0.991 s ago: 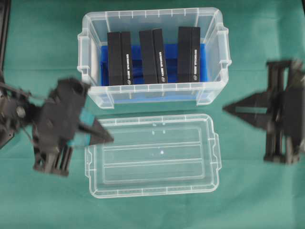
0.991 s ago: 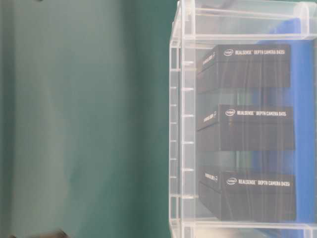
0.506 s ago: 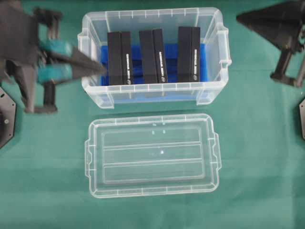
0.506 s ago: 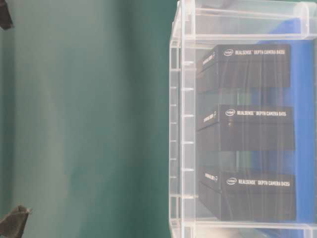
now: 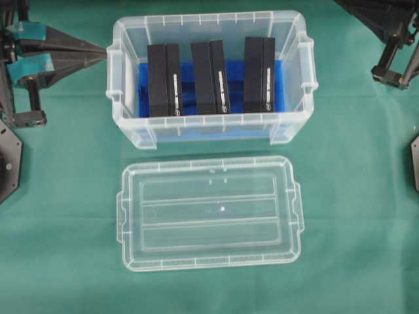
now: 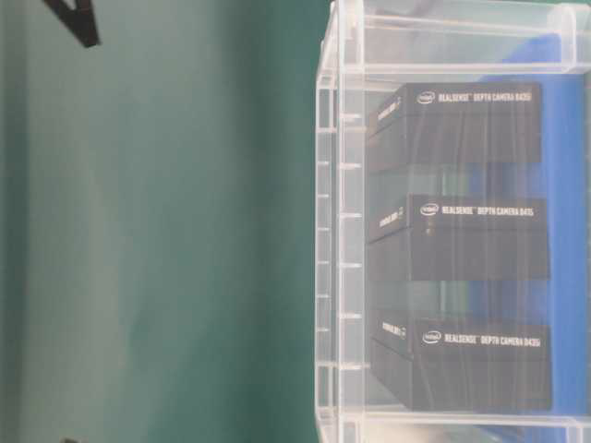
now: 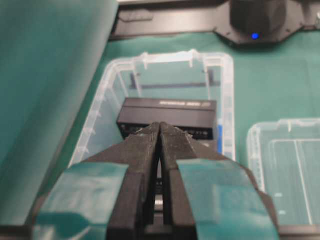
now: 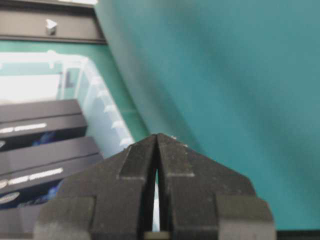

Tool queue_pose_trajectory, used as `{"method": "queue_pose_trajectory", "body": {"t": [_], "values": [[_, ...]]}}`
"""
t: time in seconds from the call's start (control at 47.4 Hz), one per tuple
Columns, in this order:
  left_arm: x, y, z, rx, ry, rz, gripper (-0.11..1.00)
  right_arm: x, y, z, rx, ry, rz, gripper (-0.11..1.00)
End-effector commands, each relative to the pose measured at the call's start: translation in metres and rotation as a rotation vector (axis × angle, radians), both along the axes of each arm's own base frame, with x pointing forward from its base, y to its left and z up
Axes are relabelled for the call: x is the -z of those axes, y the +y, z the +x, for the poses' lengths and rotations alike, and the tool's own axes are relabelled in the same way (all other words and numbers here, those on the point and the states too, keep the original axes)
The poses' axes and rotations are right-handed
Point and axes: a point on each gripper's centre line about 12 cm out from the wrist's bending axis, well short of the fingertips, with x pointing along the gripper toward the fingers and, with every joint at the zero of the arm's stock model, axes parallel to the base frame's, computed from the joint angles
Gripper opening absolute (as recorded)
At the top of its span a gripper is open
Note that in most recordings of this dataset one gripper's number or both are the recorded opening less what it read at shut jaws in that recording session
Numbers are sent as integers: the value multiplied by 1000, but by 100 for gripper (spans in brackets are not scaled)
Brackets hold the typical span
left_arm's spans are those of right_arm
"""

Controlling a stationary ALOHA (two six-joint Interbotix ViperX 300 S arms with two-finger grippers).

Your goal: Clamp the lid of the box with both arms, then lift and open it.

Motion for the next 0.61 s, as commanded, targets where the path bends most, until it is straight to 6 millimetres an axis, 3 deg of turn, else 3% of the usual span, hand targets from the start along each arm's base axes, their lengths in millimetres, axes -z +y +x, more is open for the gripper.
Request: {"method": "queue_pose_trajectory", "body": {"t": [0.0,0.59], "values": [[0,0,-2,-4,-31,1,2,-2,0,-1,-12,-30,2,0],[2,1,-3,-8,-34,-5,2,-1,-1,-2,-11,-33,8,0]]}}
